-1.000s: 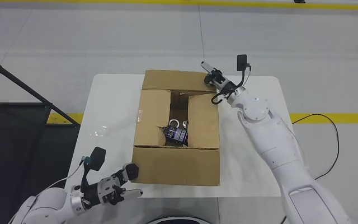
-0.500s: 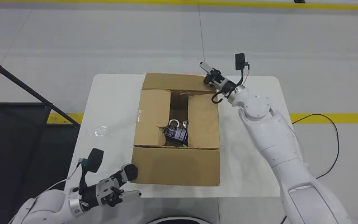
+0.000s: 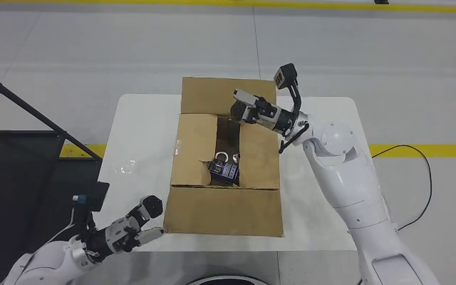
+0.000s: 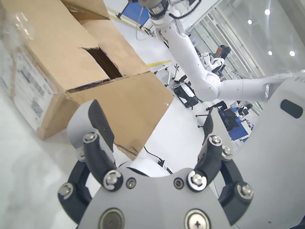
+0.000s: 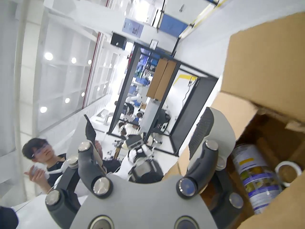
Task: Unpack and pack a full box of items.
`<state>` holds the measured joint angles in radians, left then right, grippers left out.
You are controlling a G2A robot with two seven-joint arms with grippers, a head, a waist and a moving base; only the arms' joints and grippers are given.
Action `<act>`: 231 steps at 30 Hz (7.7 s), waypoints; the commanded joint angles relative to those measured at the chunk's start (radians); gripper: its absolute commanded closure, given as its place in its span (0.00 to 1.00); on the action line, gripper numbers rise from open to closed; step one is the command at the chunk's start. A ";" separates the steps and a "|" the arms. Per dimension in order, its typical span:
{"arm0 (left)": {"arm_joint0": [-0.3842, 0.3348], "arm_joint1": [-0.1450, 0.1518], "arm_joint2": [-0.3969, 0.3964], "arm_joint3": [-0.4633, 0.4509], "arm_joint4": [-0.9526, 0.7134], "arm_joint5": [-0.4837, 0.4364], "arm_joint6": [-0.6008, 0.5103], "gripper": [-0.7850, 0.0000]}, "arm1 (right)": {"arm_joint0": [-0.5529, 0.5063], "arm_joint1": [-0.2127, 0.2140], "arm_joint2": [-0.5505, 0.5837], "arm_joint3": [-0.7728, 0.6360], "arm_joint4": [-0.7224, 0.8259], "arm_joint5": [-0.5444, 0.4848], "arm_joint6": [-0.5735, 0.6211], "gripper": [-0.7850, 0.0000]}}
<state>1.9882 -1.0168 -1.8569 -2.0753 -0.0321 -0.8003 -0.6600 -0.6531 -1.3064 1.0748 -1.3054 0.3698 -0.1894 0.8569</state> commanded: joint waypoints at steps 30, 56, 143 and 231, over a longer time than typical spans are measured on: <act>-0.019 -0.005 -0.023 0.019 -0.016 0.024 0.102 0.00 | 0.070 -0.045 -0.189 0.202 -0.028 0.238 0.102 0.00; -0.007 -0.006 -0.014 0.035 0.003 0.034 0.122 0.00 | 0.193 -0.147 -0.262 0.347 0.126 -0.028 0.067 0.00; 0.162 -0.068 -0.327 0.042 -0.126 -0.064 0.190 0.00 | 0.405 -0.577 -0.453 0.937 0.058 -0.193 0.060 0.00; -1.064 -0.099 0.788 0.422 -0.039 0.781 -0.242 0.00 | -0.589 -0.045 0.529 -0.526 -0.215 -0.174 0.212 0.00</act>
<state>0.9278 -1.1152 -1.0756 -1.6601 -0.0727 -0.0222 -0.9019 -1.2441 -1.3528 1.6054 -1.8352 0.1537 -0.3631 1.0703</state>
